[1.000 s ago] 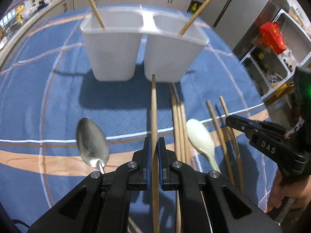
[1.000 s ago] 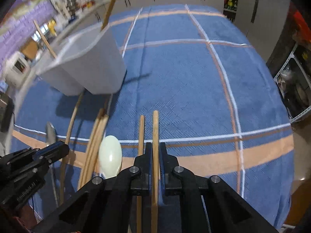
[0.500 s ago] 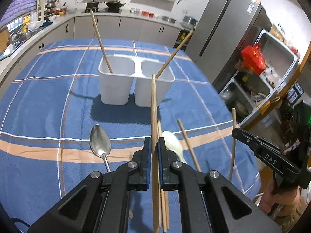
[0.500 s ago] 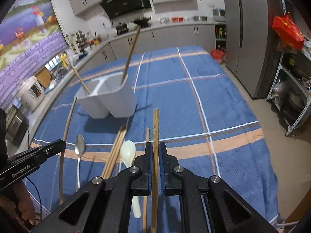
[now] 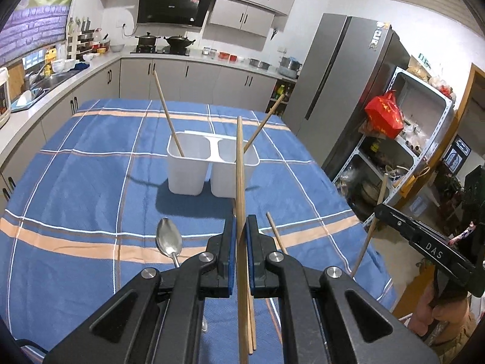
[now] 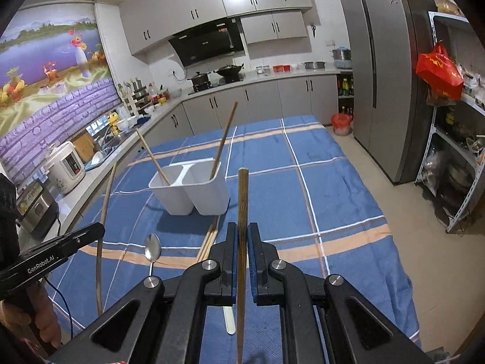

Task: Organize utensils
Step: 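Lower the chopstick into the caddy and open the right gripper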

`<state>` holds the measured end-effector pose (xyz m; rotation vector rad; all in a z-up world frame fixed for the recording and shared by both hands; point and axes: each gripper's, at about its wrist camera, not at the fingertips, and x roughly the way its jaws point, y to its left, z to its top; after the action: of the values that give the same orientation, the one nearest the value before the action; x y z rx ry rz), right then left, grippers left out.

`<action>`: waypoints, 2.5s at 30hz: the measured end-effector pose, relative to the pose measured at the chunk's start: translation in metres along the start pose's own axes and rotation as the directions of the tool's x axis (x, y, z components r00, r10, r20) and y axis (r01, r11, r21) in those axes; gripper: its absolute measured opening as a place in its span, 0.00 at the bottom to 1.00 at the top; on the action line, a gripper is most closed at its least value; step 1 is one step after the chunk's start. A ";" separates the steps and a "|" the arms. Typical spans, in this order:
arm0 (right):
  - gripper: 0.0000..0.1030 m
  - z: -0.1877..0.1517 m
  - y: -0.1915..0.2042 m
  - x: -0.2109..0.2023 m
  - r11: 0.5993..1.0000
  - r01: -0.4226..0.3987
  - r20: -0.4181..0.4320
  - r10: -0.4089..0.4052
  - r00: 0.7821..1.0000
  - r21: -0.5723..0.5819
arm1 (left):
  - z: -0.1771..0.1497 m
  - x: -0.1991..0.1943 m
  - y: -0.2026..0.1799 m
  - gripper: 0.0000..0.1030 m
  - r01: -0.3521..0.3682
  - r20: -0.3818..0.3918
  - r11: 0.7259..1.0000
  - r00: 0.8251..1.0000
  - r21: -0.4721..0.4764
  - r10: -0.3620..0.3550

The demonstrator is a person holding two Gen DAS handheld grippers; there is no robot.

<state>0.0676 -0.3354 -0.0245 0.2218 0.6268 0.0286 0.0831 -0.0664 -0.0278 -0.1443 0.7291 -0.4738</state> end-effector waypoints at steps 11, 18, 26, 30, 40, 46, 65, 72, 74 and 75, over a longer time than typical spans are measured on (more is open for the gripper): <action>0.06 0.033 0.016 -0.016 1.000 -0.012 0.090 0.015 0.996 -0.026 | 0.037 -0.021 0.003 0.06 -0.002 0.116 1.000 0.993 0.002 0.002; 0.06 0.079 0.034 -0.015 0.999 -0.034 0.168 0.041 0.985 -0.041 | 0.096 -0.026 0.018 0.06 -0.027 0.258 0.999 0.966 -0.018 0.030; 0.06 0.135 0.061 0.018 0.997 -0.075 0.223 0.081 0.971 -0.036 | 0.161 0.007 0.036 0.06 -0.045 0.346 0.998 0.936 -0.042 0.057; 0.06 0.156 0.074 0.047 0.997 -0.065 0.232 0.073 0.970 -0.044 | 0.185 0.036 0.042 0.06 -0.060 0.354 0.997 0.932 -0.044 0.072; 0.06 0.190 0.076 0.120 0.999 -0.039 0.238 0.034 0.971 0.013 | 0.215 0.119 0.051 0.06 -0.123 0.342 0.992 0.932 -0.014 0.120; 0.06 0.182 0.070 0.155 1.000 -0.004 0.203 0.000 0.979 0.017 | 0.204 0.162 0.054 0.06 -0.153 0.301 0.988 0.943 0.015 0.142; 0.07 0.134 0.054 0.200 0.998 -0.035 0.036 0.033 0.999 0.048 | 0.163 0.196 0.065 0.06 -0.196 0.208 0.981 0.960 0.009 0.190; 0.25 0.132 0.048 0.195 0.997 -0.037 0.027 0.035 0.999 0.063 | 0.160 0.180 0.062 0.07 -0.208 0.210 0.978 0.956 -0.008 0.205; 0.25 0.132 0.048 0.191 0.998 -0.035 0.029 0.033 0.999 0.061 | 0.160 0.174 0.060 0.11 -0.217 0.214 0.976 0.953 -0.003 0.212; 0.26 0.131 0.048 0.187 0.998 -0.036 0.032 0.034 0.999 0.060 | 0.161 0.171 0.059 0.17 -0.217 0.219 0.976 0.952 -0.003 0.213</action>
<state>0.2981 -0.2971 -0.0191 0.2915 0.5930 0.0395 0.3225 -0.0996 -0.0290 -0.0941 0.5170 -0.2519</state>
